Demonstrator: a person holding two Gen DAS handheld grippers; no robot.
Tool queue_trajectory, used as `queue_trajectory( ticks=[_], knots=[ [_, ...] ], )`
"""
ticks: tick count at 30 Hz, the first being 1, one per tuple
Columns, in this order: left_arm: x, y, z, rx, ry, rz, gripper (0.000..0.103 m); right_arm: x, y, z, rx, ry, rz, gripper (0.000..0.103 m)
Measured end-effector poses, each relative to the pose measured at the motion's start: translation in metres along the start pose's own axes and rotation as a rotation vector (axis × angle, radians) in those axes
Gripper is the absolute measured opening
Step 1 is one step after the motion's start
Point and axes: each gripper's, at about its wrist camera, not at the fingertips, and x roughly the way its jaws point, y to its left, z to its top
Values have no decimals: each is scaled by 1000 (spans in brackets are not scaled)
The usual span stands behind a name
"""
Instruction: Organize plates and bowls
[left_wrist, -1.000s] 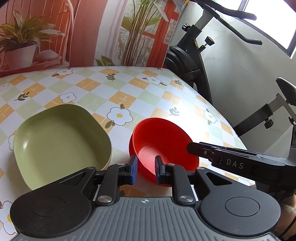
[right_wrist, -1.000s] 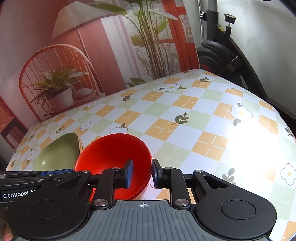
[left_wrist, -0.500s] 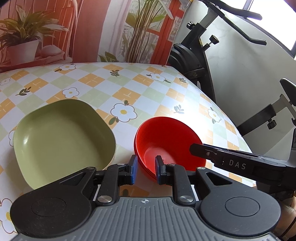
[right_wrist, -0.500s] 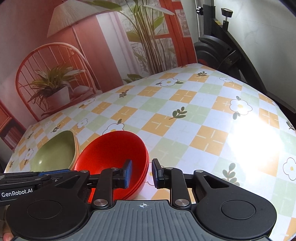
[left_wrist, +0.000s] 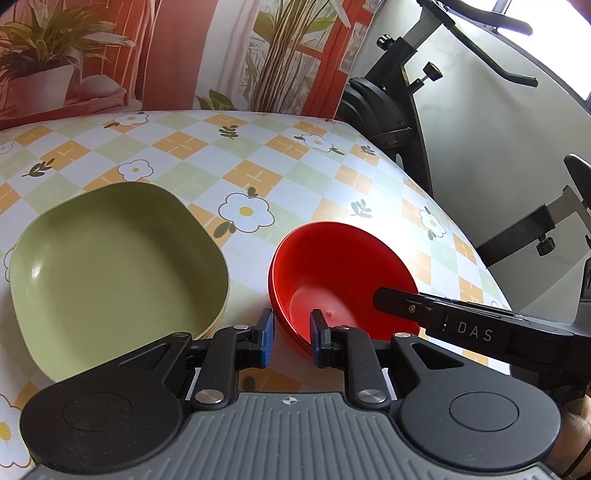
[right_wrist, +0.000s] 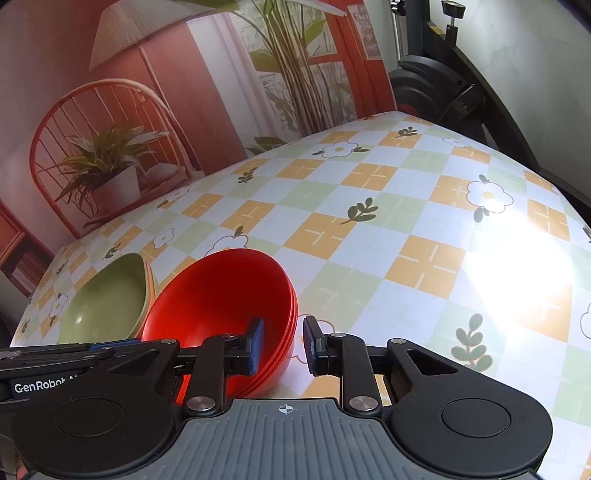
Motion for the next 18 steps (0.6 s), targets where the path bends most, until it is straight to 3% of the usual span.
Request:
queue_trajectory(
  ticks=[18],
  knots=[
    [6, -1, -1, -5, 11, -13, 22, 2, 2, -1, -9, 7, 12, 19]
  ],
)
